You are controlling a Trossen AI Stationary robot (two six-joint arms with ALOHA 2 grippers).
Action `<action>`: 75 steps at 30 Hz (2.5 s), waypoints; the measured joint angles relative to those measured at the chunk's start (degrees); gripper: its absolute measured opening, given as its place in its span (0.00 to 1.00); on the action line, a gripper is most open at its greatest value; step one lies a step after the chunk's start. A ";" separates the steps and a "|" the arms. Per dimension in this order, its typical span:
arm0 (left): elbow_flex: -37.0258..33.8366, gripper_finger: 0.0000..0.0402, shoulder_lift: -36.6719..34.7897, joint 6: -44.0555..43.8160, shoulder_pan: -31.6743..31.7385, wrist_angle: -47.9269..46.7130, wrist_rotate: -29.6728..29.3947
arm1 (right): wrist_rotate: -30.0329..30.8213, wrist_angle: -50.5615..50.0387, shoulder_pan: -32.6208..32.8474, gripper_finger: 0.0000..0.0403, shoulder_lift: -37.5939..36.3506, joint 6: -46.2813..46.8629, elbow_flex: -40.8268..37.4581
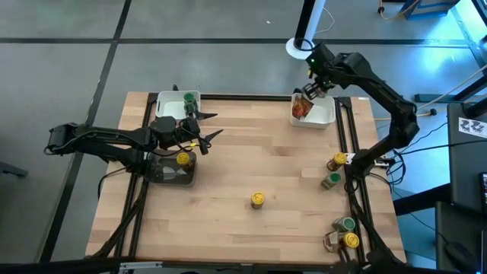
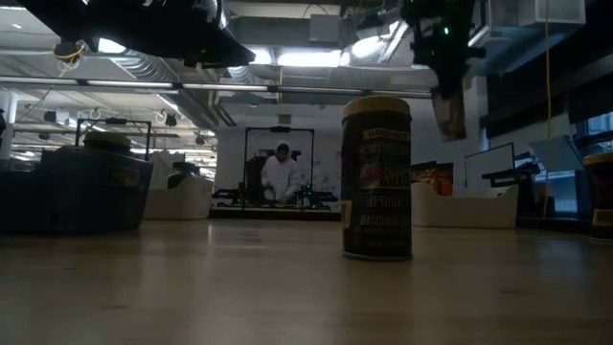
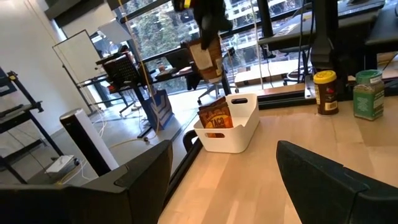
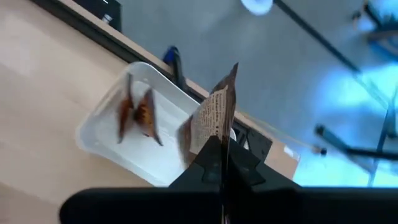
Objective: Sort spices by type
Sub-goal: Put the orange seasoning pack into the top right white bin, then put the yellow seasoning bottle into the black bin
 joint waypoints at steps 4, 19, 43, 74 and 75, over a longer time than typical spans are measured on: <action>0.00 0.69 0.00 0.00 0.00 0.02 0.00 | -0.49 3.85 -2.38 0.00 0.00 0.33 -5.69; 0.00 0.69 0.00 0.32 0.00 0.04 0.02 | -6.61 22.19 -5.58 0.00 0.02 0.22 -23.09; 0.00 0.69 0.00 0.33 0.04 0.07 0.00 | -8.46 33.16 -5.49 0.05 0.07 -0.19 -34.55; 0.00 0.69 0.00 1.53 0.04 -0.12 0.02 | -11.55 10.48 9.27 0.83 -2.17 1.02 -12.29; 0.00 0.69 0.00 1.52 0.04 -0.12 0.01 | -12.08 10.63 11.28 0.83 -2.23 1.24 -12.26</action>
